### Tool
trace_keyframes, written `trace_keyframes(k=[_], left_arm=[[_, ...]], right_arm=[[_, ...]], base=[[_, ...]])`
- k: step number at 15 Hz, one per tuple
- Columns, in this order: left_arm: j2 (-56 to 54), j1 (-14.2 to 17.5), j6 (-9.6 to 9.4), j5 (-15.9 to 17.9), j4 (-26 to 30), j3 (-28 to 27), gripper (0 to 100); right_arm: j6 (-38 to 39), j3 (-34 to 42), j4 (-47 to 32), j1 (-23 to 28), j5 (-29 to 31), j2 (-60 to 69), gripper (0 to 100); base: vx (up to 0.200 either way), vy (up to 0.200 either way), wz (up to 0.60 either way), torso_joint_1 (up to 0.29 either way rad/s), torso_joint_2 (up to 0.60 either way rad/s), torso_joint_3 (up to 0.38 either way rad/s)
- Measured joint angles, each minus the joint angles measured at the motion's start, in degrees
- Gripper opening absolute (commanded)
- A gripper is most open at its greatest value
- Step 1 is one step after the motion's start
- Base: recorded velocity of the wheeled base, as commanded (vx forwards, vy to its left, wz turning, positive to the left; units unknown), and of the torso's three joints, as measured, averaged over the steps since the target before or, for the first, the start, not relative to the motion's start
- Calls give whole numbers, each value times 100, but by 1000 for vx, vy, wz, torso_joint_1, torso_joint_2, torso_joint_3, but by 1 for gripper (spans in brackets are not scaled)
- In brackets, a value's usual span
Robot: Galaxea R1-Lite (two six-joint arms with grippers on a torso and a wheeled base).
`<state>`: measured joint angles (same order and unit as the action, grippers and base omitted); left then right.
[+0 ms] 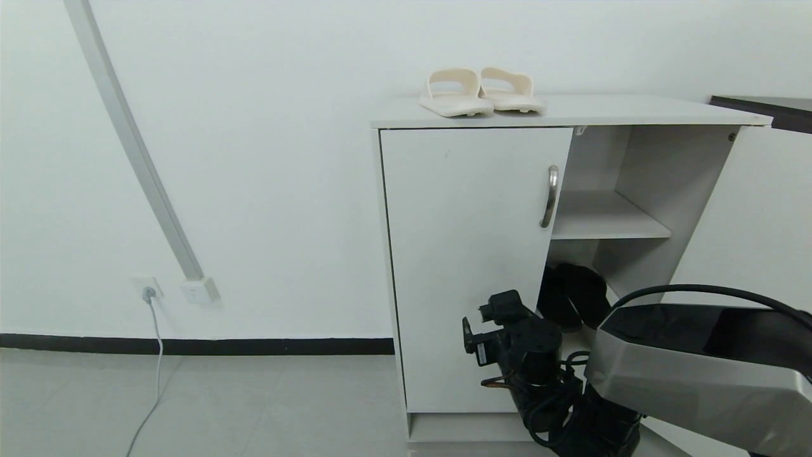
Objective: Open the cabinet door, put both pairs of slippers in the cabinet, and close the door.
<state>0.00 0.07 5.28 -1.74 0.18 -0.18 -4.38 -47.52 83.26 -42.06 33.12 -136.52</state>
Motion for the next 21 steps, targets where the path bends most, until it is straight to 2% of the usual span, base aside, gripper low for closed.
trace_keyframes(k=[7, 14, 21], left_arm=[[0, -5, -4, 0, -11, -4, 0], [0, 0, -11, 27, -5, 0, 0], [0, -7, -20, 44, -2, 0, 0]], right_arm=[[-90, -5, 143, -24, 11, 0, 100], [-90, 33, 216, -6, 10, 5, 100], [-88, 94, 284, 0, 7, 50, 100]], base=[[0, 0, 0, 2, -23, -39], [0, 0, 0, 71, -422, -336], [0, 0, 0, 146, -470, -327]])
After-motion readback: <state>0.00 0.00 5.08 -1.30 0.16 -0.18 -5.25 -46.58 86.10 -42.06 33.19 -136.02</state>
